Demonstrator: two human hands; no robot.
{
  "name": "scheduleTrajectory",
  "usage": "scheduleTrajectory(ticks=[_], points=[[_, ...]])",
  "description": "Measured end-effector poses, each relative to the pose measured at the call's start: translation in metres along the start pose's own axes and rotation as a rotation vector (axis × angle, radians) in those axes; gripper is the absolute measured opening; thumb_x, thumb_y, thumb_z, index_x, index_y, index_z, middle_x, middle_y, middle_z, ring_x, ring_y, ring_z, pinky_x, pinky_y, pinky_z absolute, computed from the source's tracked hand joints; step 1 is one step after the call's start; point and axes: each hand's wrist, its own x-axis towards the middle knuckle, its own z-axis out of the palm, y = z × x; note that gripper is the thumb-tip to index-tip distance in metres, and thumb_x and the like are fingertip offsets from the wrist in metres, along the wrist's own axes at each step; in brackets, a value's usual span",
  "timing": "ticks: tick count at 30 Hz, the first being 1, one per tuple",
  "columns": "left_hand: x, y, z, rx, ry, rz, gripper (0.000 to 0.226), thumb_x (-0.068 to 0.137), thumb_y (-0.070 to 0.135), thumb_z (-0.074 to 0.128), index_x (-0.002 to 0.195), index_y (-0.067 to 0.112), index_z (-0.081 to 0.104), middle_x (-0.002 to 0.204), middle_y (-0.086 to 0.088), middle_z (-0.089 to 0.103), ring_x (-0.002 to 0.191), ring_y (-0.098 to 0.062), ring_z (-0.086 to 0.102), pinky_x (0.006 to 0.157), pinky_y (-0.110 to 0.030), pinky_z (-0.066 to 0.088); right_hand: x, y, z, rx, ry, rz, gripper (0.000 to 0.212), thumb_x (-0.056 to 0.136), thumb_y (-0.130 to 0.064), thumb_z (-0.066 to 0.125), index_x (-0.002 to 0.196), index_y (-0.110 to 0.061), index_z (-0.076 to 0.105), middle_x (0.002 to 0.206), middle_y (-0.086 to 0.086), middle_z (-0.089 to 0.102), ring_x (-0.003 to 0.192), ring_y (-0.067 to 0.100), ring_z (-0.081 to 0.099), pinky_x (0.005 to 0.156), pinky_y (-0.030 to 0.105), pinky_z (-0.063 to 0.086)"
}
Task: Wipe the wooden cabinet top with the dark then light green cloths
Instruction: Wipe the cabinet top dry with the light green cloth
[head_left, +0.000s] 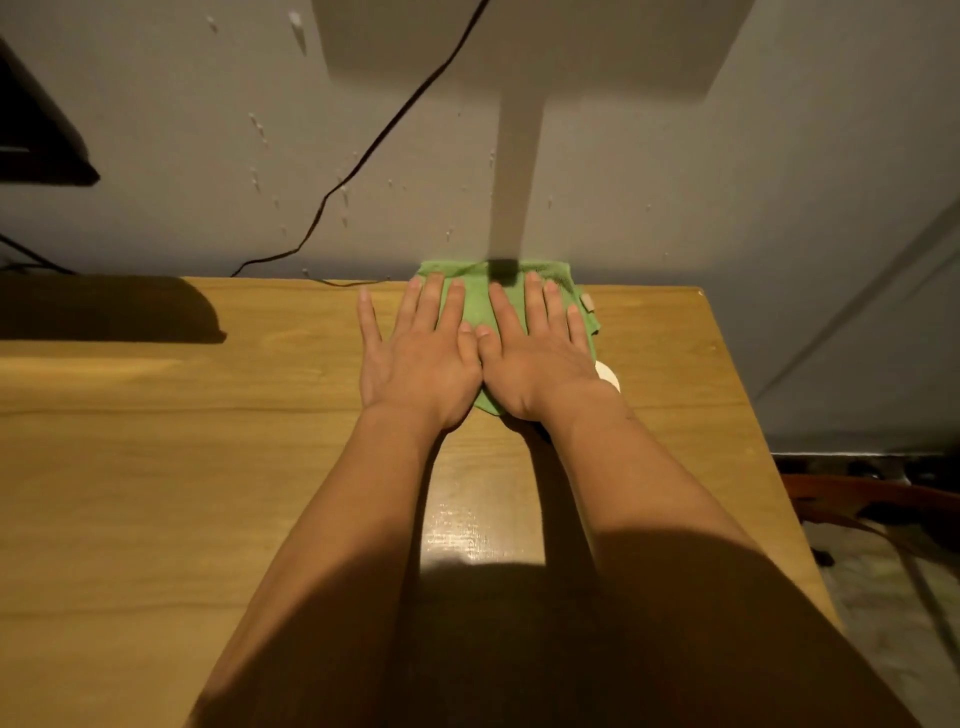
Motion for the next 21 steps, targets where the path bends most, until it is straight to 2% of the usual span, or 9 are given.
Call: scheduleTrajectory(ticks=[8,15,21], points=[[-0.088,0.007,-0.002,-0.012,-0.008,0.027,0.059,0.098,0.042,0.007,0.155,0.028,0.007,0.164,0.005,-0.001,0.150,-0.012,-0.006,0.116,-0.058,-0.012,-0.086,0.000,0.014,-0.051,-0.051,0.006,0.059,0.101,-0.052,0.006,0.153,-0.033,-0.014,0.159,0.005,-0.027,0.145,0.021,-0.027,0.117,0.042,-0.017],[-0.213,0.021,-0.005,-0.003,-0.006,0.030,0.057,0.099,0.041,0.008,0.155,0.028,0.006,0.164,0.005,-0.001,0.150,-0.011,-0.005,0.117,-0.057,-0.010,-0.210,0.002,0.044,-0.014,-0.060,0.026,0.058,0.100,-0.051,0.005,0.152,-0.034,-0.016,0.158,0.004,-0.029,0.144,0.020,-0.030,0.117,0.041,-0.017],[-0.336,0.040,-0.010,0.012,-0.059,0.030,0.059,0.097,0.044,0.000,0.154,0.029,-0.002,0.163,0.005,-0.010,0.149,-0.012,-0.013,0.116,-0.056,-0.014,-0.333,0.008,0.069,-0.014,-0.065,0.024,0.056,0.099,-0.050,0.001,0.147,-0.034,-0.024,0.155,0.005,-0.034,0.142,0.020,-0.034,0.117,0.042,-0.018]])
